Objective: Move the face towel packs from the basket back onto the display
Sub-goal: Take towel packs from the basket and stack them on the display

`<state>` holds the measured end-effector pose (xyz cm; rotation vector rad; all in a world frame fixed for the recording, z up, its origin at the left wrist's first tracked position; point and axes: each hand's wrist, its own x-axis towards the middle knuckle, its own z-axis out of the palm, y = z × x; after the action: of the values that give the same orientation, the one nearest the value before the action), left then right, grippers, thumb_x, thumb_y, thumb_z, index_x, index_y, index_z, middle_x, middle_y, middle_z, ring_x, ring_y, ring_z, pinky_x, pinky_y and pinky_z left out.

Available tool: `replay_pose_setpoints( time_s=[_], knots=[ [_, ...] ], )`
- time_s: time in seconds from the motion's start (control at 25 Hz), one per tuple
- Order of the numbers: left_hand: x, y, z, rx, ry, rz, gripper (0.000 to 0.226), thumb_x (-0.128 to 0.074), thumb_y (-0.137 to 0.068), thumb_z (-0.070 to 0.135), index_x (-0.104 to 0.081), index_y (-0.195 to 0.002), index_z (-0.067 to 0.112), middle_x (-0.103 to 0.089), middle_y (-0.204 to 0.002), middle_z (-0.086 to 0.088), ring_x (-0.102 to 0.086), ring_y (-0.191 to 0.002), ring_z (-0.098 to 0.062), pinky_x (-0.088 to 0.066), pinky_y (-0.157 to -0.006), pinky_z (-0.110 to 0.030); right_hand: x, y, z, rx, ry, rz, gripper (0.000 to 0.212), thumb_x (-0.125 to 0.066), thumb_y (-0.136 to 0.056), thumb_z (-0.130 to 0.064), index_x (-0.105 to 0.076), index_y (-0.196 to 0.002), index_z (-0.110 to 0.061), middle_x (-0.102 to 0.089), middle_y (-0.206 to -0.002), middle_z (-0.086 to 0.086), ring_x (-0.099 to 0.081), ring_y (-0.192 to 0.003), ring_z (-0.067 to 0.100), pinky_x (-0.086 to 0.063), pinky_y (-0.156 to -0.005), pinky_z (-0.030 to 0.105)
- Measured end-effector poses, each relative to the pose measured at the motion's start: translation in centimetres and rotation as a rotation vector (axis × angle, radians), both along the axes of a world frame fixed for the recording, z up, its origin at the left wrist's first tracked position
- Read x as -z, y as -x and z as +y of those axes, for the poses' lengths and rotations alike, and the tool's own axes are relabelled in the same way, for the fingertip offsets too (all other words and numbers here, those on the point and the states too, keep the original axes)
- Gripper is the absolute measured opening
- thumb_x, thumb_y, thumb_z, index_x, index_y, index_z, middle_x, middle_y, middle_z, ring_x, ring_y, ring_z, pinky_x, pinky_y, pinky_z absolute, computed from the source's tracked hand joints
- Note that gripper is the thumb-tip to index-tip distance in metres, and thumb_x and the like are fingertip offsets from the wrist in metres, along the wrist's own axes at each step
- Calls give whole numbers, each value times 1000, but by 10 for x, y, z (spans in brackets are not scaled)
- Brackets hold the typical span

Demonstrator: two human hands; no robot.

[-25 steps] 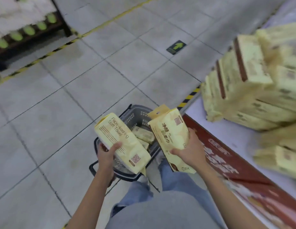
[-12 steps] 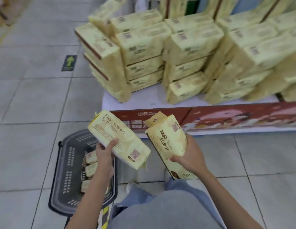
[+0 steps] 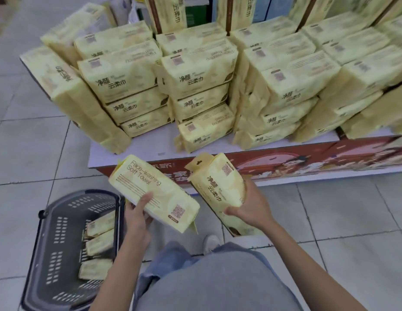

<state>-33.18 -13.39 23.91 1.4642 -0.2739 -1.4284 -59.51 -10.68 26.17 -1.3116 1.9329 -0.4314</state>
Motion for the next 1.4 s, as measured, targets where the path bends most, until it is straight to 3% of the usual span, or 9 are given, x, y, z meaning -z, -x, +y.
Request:
replay_pose_setpoints(
  time_s=[0.24,0.44,0.68,0.8,0.92,1.0,1.16,1.4],
  knots=[
    [1,-7,-18,-94,-30,-14,35,-62,-83,14,-54,-116,19,-65,-104,0,-61,-85,-17,-52,-56,-26,-25,9,-97,-356,115,159,100,-82,-51,-38,-33,-135,-21,-49,-131,3,-49,-118,25,-44,-91,39],
    [-1,-12,-55,-100,-12,35,29,-61,-82,12,-58,-109,24,-66,-104,1,-61,-87,-16,-50,-73,-31,-54,-6,-196,-709,257,428,107,-80,-57,-41,-24,-144,-17,-46,-135,8,-45,-121,27,-37,-101,40],
    [-6,-27,-100,-33,-5,95,69,-77,-49,28,-59,-115,22,-65,-121,-5,-60,-109,-24,-45,-96,-46,-62,-8,-274,-1061,323,790,95,-73,-62,-35,-27,-143,-20,-46,-131,7,-43,-121,26,-28,-103,40],
    [-6,-29,-113,-47,5,87,78,-76,-51,29,-55,-125,20,-65,-120,-3,-61,-104,-21,-49,-90,-41,-59,3,-287,-1075,294,789,98,-76,-60,-32,-28,-144,-19,-45,-135,8,-40,-125,27,-25,-108,40],
    [-5,-23,-122,-74,25,86,63,-68,-63,24,-54,-124,21,-66,-110,1,-62,-93,-15,-56,-69,-28,-47,18,-286,-1030,320,769,98,-78,-58,-31,-31,-143,-20,-48,-131,9,-43,-122,28,-27,-107,41],
    [-3,-17,-124,-73,31,87,60,-66,-66,23,-53,-125,22,-66,-107,3,-62,-91,-14,-56,-64,-24,-39,26,-281,-958,362,747,99,-80,-57,-31,-32,-144,-23,-51,-128,9,-45,-121,29,-29,-106,41],
    [1,-2,-127,-62,40,114,54,-67,-65,22,-56,-119,24,-69,-97,6,-57,-77,-12,-51,-58,-22,-35,36,-279,-887,360,743,102,-82,-58,-30,-30,-145,-25,-49,-132,9,-42,-125,29,-26,-109,40],
    [3,16,-123,-83,-10,87,16,-60,-84,14,-61,-97,24,-61,-78,4,-40,-49,-7,-39,-41,-16,-30,43,-275,-829,387,739,101,-82,-59,-20,-31,-145,-21,-45,-139,12,-38,-131,32,-31,-107,46]
  ],
)
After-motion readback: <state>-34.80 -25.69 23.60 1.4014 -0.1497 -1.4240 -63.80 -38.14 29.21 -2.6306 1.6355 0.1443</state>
